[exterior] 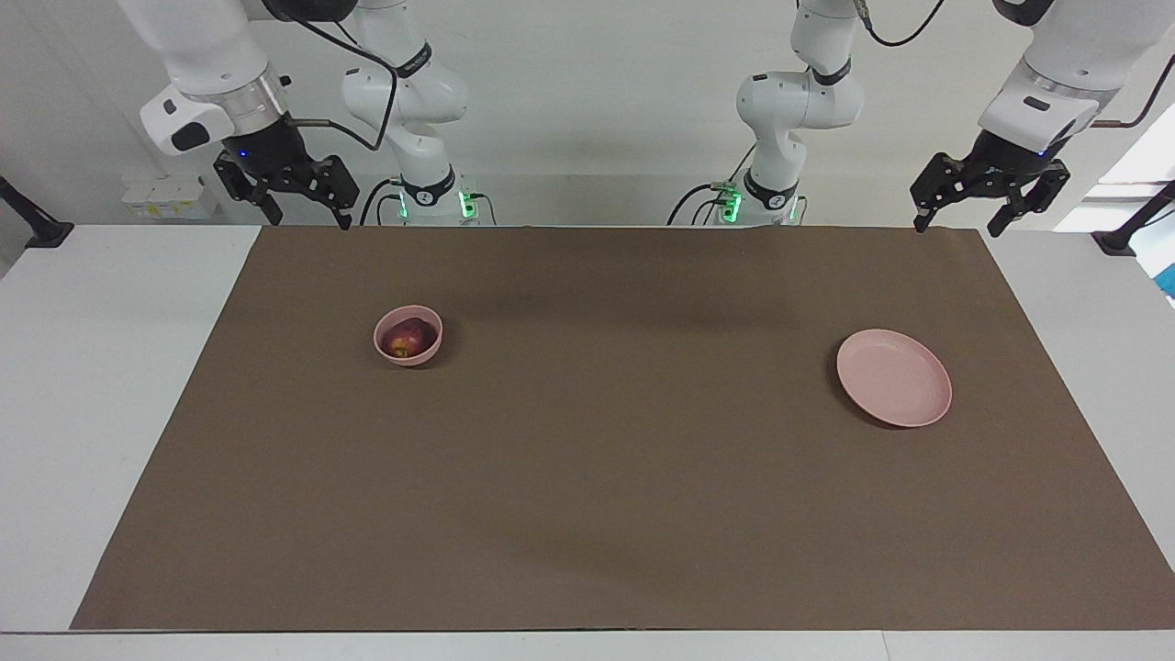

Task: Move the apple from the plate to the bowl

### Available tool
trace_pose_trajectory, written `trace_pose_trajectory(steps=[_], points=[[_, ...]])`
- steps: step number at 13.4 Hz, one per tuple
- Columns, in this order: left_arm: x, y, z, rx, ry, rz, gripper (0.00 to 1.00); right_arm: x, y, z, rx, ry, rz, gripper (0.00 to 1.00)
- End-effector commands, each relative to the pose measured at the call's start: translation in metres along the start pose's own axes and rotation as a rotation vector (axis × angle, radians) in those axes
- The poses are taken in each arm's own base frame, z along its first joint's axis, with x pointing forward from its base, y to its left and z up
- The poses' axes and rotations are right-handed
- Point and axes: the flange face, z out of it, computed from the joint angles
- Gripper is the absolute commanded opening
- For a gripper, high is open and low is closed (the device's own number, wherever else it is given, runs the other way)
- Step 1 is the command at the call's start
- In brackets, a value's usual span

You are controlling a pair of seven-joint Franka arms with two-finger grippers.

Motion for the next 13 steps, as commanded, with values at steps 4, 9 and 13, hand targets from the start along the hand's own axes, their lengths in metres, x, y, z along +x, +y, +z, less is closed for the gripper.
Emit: trace_pose_trajectory(steps=[4,9,13], points=[[-0.0045,-0.0014,-0.0012,0.004,-0.009,0.006,1.0,-0.0078,-0.0057,-0.0035,0.013,-0.003,0.014,1.0],[-0.0047,-0.0024,-0.0012,0.006,-0.009,0.004,1.0,-0.0047,-0.0055,-0.0045,-0.002,0.023,0.001,1.0],[-0.0045,-0.0014,-0.0012,0.004,-0.009,0.006,1.0,-0.0081,-0.0051,-0.0023,-0.004,0.013,0.001,1.0]])
